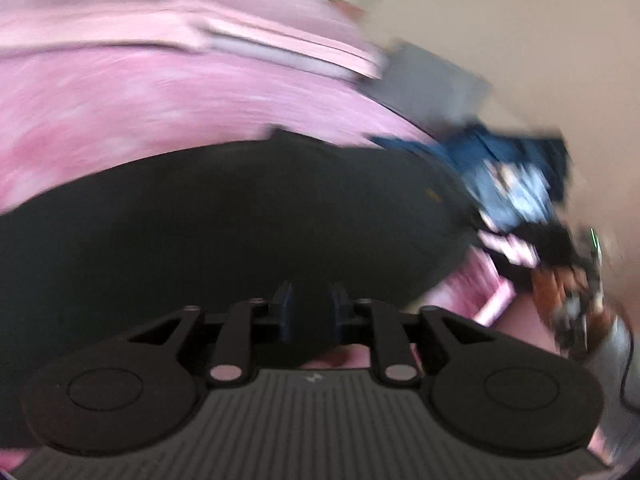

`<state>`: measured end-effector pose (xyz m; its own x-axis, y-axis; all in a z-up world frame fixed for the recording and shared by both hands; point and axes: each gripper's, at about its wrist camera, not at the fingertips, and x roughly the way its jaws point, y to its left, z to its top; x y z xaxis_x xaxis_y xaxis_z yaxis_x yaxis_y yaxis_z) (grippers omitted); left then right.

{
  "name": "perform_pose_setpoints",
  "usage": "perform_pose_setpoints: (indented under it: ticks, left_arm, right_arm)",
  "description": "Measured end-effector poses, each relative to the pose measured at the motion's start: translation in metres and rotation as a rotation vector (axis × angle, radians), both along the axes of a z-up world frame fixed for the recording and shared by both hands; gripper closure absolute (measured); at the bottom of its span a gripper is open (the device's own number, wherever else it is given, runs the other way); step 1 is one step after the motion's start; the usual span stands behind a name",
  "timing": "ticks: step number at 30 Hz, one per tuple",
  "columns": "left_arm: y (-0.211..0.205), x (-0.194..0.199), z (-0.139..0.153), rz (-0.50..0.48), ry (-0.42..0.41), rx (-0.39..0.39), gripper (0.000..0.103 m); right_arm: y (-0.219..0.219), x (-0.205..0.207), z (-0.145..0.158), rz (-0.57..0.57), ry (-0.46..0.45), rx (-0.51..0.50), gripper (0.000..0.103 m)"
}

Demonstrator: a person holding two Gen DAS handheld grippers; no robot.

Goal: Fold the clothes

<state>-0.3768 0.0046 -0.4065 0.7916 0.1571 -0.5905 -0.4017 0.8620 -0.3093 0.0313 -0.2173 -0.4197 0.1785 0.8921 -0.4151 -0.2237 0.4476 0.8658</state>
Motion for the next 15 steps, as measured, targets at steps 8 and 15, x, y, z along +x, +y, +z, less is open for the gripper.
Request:
perform_pose_setpoints:
  ticks: [8,15]
  left_arm:
    - [-0.092,0.076,-0.021,-0.482,0.279,0.696,0.074]
    - [-0.094,0.099,-0.026,-0.582,0.303,0.795,0.073]
  right_arm:
    - [-0.029,0.001,0.019,0.000,-0.042,-0.068,0.076]
    - [-0.043,-0.009,0.025,0.051,-0.025,-0.040,0.076]
